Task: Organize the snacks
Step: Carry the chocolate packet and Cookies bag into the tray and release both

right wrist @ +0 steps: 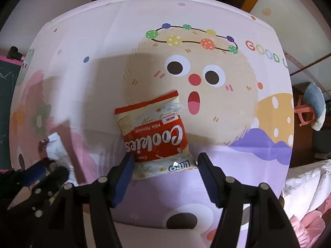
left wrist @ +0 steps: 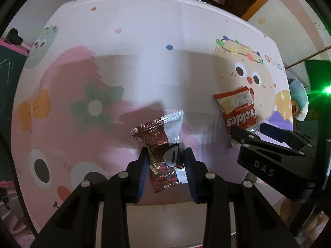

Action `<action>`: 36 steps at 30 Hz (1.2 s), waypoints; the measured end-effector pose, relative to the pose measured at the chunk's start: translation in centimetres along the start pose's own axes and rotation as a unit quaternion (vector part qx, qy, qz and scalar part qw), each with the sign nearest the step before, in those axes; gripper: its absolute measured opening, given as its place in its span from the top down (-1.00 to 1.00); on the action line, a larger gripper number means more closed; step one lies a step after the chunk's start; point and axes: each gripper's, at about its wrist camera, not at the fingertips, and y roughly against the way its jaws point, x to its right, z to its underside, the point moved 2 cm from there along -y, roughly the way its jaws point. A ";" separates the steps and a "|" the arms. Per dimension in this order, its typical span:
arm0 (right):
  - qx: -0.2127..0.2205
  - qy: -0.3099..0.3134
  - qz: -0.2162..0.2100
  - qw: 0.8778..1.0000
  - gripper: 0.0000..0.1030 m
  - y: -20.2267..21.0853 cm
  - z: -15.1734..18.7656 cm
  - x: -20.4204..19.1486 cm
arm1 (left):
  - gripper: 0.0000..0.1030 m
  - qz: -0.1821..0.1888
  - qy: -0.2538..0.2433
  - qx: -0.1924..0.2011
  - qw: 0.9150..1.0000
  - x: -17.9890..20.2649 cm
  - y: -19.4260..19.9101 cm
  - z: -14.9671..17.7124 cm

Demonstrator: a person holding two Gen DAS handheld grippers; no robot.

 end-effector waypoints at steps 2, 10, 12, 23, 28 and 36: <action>0.000 -0.002 0.000 1.000 -0.10 0.0 0.2 -0.1 | 0.38 -0.002 -0.001 0.006 1.000 0.1 0.4 -0.3; 0.024 -0.023 -0.024 0.999 0.07 1.7 0.8 0.7 | 0.38 -0.003 -0.006 0.036 0.999 -0.8 3.7 0.0; 0.037 -0.025 -0.029 0.999 0.07 2.9 1.0 1.2 | 0.38 -0.004 -0.008 0.046 0.999 -0.5 4.7 0.2; 0.158 -0.011 -0.071 0.985 0.07 16.0 6.2 2.2 | 0.38 0.004 -0.042 0.132 0.990 0.3 14.5 3.9; 0.196 -0.001 -0.091 0.976 0.07 21.2 9.5 1.0 | 0.38 0.013 -0.052 0.159 0.986 0.1 18.3 6.7; 0.236 0.005 -0.109 0.966 0.07 25.4 14.8 0.9 | 0.38 0.010 -0.079 0.184 0.980 -0.2 22.3 11.2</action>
